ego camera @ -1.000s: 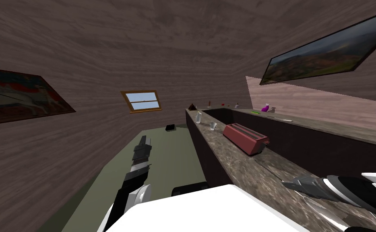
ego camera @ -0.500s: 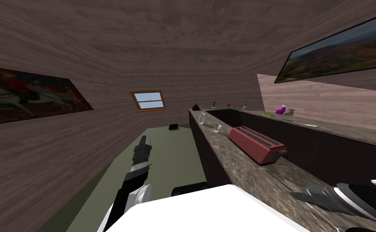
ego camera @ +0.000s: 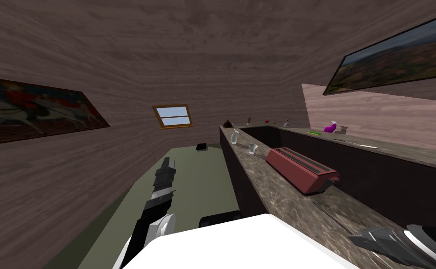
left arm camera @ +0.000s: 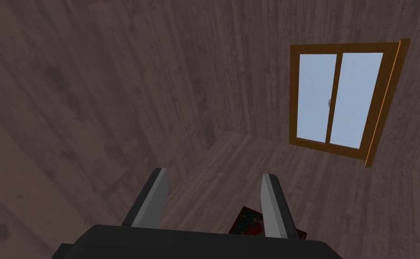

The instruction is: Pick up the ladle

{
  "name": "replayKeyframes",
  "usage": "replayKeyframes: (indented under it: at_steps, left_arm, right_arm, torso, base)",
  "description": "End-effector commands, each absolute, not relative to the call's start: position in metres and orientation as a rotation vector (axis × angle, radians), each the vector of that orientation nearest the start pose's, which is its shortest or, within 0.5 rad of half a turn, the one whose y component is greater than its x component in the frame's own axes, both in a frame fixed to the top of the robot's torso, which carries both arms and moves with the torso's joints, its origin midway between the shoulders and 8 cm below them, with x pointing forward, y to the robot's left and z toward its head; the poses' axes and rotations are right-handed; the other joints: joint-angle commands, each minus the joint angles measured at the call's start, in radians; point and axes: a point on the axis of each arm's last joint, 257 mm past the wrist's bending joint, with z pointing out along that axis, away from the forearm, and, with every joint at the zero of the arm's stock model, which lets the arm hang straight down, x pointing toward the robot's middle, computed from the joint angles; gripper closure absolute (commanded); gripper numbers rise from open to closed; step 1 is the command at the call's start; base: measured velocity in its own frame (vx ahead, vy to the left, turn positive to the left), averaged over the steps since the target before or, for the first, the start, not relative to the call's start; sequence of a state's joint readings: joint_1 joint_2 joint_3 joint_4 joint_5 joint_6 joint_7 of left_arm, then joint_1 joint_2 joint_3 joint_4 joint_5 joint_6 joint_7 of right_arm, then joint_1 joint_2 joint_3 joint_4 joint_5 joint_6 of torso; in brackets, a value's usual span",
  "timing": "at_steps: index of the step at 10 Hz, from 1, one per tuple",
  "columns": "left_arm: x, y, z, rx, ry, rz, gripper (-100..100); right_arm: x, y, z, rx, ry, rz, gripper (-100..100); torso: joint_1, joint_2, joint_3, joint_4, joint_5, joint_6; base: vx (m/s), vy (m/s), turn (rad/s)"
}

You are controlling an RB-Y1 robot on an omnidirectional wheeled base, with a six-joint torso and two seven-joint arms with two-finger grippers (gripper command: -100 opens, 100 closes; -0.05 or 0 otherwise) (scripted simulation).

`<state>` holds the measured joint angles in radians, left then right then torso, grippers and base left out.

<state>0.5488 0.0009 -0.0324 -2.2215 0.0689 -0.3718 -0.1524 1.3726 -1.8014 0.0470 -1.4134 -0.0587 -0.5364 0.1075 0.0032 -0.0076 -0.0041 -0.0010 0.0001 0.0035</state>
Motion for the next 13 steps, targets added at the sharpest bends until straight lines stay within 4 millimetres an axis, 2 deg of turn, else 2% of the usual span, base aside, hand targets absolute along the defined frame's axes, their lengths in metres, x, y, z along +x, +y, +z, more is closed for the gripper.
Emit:
replayKeyframes:
  at_steps: [1,2,3,4,9,10,11,13]
  left_arm:
    - [0.368,0.287,-0.046,-0.822,0.782,-1.167,0]
    - [0.368,0.287,-0.046,-0.822,0.782,-1.167,0]
    - [0.368,0.287,-0.046,-0.822,0.782,-1.167,0]
    - [0.368,0.287,-0.046,-0.822,0.782,-1.167,0]
    - [0.368,0.287,-0.046,-0.822,0.782,-1.167,0]
    - [0.368,0.287,-0.046,-0.822,0.782,-1.167,0]
    - [0.368,0.287,-0.046,-0.822,0.782,-1.167,0]
    - [0.368,0.287,-0.046,-0.822,0.782,-1.167,0]
  right_arm:
    - [0.04,-0.624,-0.325,0.019,2.956,0.076,-100]
    - [0.048,-0.626,-0.324,0.009,2.943,0.065,-100]
    - [0.046,-0.626,-0.324,0.012,2.946,0.067,0]
    - [0.035,-0.621,-0.332,0.038,2.941,0.063,-100]
    - [0.013,-0.604,-0.35,0.098,2.929,0.063,-100]
    - [0.017,-0.608,-0.347,0.089,2.931,0.065,-100]
    - [0.017,-0.608,-0.347,0.09,2.931,0.063,100]
    - [0.017,-0.609,-0.347,0.09,2.932,0.059,100]
  torso:
    - [0.0,0.0,0.0,0.0,0.0,0.0]
    - [-0.001,-0.001,0.0,0.0,0.0,0.0]
    - [0.0,-0.001,0.0,0.0,0.0,0.0]
    - [0.0,0.0,0.0,0.0,0.0,0.0]
    - [0.001,0.001,0.001,0.0,0.0,0.0]
    - [0.001,0.001,0.001,0.0,0.0,0.0]
    - [0.001,0.001,0.0,0.0,0.0,0.0]
    - [0.001,0.0,0.0,0.0,0.0,0.0]
  base:
    - [0.011,-0.014,0.092]
    - [0.008,-0.012,0.026]
    - [0.0,0.0,0.0]
    - [0.0,-0.024,0.158]
    - [-0.008,-0.003,0.05]
    - [0.0,0.0,0.0]
    - [0.0,0.0,0.0]
    - [0.0,0.0,0.0]
